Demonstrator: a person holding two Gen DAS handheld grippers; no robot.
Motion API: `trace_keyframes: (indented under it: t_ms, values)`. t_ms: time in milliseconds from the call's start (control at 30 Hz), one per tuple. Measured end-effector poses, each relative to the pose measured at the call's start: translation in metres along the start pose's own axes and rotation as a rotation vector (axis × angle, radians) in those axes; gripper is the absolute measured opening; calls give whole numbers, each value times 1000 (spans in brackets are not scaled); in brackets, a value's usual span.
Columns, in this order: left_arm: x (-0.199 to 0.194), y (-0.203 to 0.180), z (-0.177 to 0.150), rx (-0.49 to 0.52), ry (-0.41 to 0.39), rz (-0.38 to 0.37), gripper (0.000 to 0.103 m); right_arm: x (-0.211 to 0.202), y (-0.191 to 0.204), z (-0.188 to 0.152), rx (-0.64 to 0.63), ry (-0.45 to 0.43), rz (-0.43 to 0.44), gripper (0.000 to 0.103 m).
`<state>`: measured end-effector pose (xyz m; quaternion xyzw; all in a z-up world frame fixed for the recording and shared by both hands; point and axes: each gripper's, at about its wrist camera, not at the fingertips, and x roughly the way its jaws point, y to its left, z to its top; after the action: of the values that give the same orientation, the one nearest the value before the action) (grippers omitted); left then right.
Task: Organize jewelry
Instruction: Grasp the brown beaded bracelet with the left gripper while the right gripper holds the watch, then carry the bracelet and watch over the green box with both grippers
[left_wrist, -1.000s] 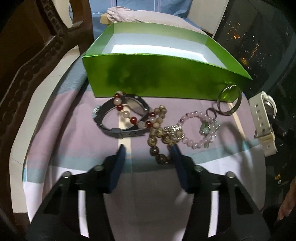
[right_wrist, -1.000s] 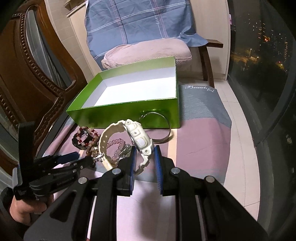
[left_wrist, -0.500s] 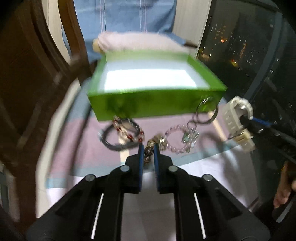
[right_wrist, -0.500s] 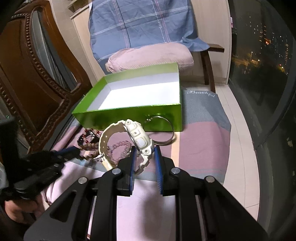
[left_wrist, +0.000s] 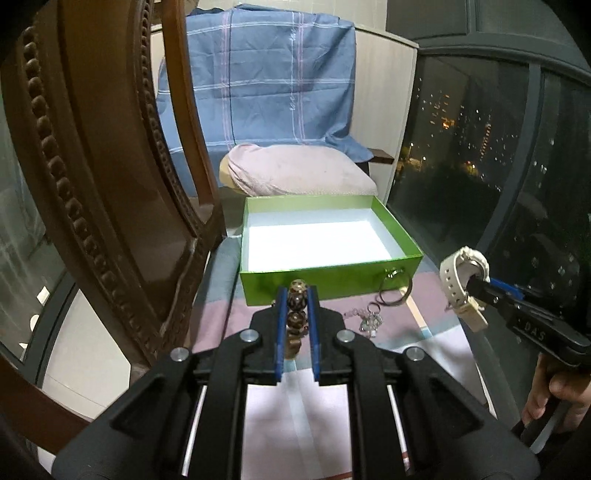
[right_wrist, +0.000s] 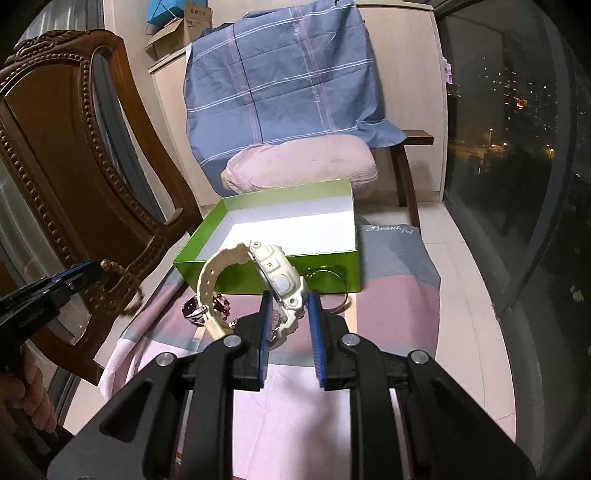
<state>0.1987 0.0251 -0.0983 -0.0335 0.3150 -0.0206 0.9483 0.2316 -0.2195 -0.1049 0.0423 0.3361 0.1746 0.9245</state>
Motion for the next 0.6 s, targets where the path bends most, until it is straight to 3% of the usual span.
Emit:
trace_keyframes:
  t_ms: [600]
  values:
    - [8,-7,-8,-11,34,-8,11,10,2,-1,1,16,-24,20]
